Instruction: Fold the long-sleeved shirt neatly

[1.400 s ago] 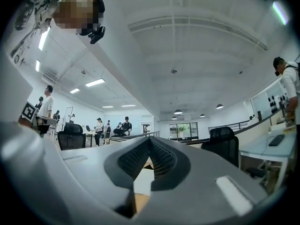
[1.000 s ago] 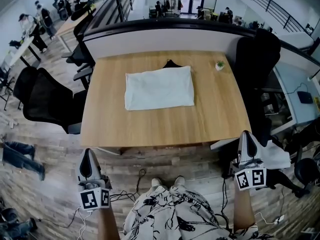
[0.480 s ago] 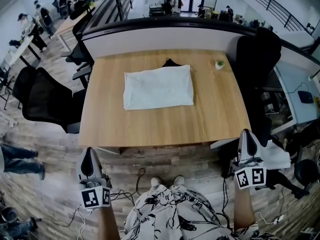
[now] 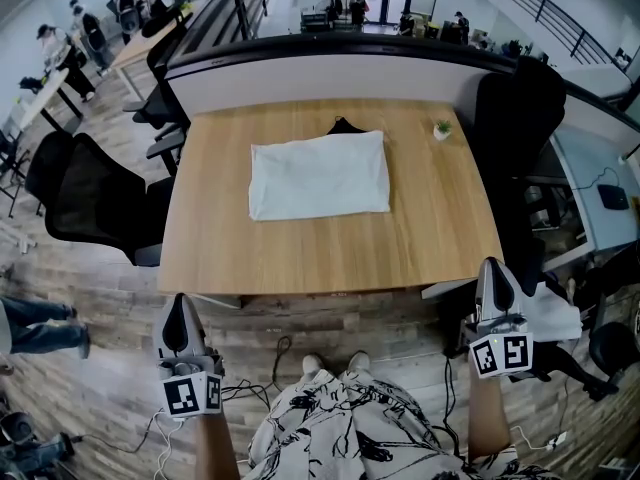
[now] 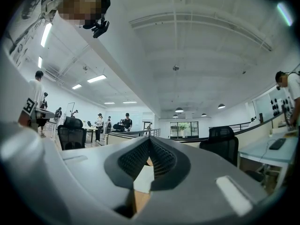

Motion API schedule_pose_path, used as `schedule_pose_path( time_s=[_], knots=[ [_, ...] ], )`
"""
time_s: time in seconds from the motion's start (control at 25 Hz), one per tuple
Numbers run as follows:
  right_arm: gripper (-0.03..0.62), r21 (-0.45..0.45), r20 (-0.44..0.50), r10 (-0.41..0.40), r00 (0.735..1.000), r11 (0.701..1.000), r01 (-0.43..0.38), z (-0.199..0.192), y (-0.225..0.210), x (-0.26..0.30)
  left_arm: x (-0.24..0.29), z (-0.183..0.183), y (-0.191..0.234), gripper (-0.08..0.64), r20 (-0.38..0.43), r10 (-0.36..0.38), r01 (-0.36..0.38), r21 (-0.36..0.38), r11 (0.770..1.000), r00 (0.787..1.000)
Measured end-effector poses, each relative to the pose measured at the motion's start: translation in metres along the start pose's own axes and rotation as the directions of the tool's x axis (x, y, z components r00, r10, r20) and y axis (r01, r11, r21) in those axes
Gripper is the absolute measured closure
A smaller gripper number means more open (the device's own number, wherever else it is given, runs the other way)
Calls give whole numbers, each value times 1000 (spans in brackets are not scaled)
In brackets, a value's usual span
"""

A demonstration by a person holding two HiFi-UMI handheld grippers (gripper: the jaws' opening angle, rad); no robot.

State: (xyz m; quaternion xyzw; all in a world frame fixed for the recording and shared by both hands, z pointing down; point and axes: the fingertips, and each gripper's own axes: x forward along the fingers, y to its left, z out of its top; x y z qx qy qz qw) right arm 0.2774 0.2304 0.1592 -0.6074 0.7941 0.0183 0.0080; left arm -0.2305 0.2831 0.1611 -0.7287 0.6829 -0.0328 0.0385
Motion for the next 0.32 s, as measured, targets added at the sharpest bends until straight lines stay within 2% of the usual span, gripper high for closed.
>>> schedule_pose_path(
  time_s=[0.32],
  knots=[
    [588, -4, -5, 0, 1000, 1000, 0, -2, 6, 8, 8, -4, 4, 557, -7, -7, 7, 1, 1000, 1000]
  ],
)
